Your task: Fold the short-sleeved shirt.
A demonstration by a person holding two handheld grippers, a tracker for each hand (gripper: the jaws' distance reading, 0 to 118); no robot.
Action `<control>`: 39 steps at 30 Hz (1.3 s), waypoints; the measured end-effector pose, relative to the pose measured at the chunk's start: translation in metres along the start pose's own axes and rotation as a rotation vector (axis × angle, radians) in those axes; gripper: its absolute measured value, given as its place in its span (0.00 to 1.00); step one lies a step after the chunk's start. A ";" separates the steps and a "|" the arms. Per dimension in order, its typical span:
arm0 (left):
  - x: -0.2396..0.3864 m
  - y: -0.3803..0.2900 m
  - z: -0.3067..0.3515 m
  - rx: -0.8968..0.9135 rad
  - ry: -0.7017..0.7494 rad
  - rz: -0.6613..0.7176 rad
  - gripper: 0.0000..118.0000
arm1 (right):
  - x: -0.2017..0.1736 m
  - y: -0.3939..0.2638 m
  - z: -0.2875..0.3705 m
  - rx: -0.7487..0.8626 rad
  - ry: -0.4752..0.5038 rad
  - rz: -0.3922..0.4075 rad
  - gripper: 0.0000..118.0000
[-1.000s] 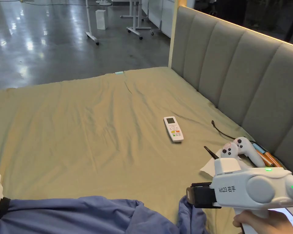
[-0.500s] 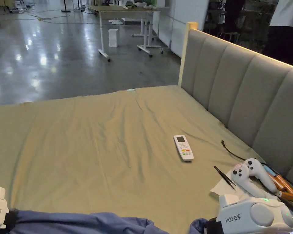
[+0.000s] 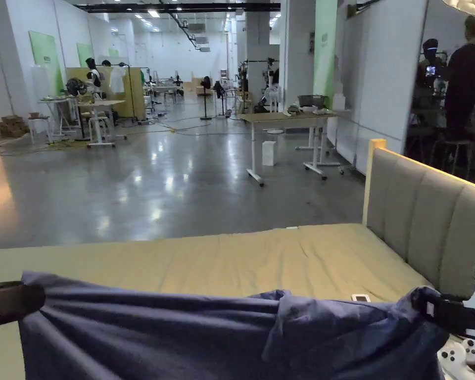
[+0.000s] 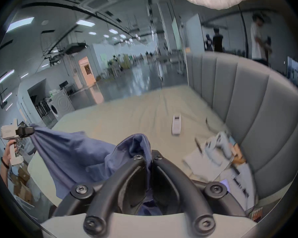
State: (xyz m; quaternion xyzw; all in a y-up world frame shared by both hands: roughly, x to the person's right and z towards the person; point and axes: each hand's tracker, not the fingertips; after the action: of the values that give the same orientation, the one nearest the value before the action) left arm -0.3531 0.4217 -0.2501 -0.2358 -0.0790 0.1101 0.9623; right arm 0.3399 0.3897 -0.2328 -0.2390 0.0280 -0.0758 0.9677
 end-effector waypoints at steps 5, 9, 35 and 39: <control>0.034 0.049 0.112 0.220 -0.004 -0.037 0.03 | -0.025 0.076 0.055 0.166 -0.009 0.018 0.04; 0.043 0.085 0.168 0.343 0.078 -0.120 0.03 | -0.060 0.129 0.092 0.248 -0.032 0.077 0.04; 0.046 0.139 0.172 0.459 0.188 -0.134 0.03 | -0.115 0.201 0.105 0.459 -0.067 0.204 0.04; 0.045 0.141 0.142 0.468 0.265 -0.180 0.03 | -0.124 0.211 0.077 0.474 -0.073 0.240 0.04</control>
State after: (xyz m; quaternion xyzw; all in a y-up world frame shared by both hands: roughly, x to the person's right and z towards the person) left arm -0.3629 0.6168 -0.1870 -0.0118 0.0546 0.0078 0.9984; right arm 0.2523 0.6295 -0.2612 -0.0033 0.0026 0.0440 0.9990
